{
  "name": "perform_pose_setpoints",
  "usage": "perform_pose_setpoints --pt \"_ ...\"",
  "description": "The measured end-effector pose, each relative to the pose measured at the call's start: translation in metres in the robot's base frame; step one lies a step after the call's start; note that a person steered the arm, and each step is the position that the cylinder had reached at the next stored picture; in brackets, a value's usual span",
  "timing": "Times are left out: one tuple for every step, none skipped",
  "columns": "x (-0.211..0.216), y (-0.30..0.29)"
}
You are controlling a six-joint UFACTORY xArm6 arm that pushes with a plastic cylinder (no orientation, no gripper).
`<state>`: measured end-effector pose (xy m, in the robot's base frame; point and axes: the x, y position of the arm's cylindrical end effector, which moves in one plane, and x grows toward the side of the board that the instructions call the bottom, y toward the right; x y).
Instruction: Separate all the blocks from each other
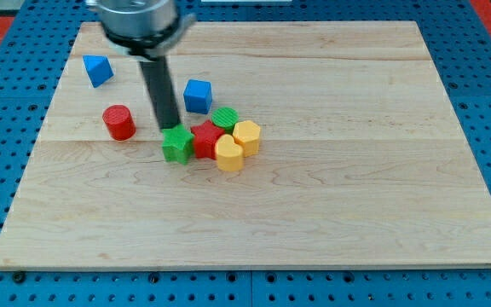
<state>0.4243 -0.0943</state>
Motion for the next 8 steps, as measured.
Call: perform_pose_setpoints --pt "-0.002 0.000" --pt "0.007 0.016" --pt "0.013 0.042" --pt "0.012 0.081" --pt "0.003 0.110" --pt "-0.033 0.133" --pt "-0.026 0.158" --pt "0.012 0.230"
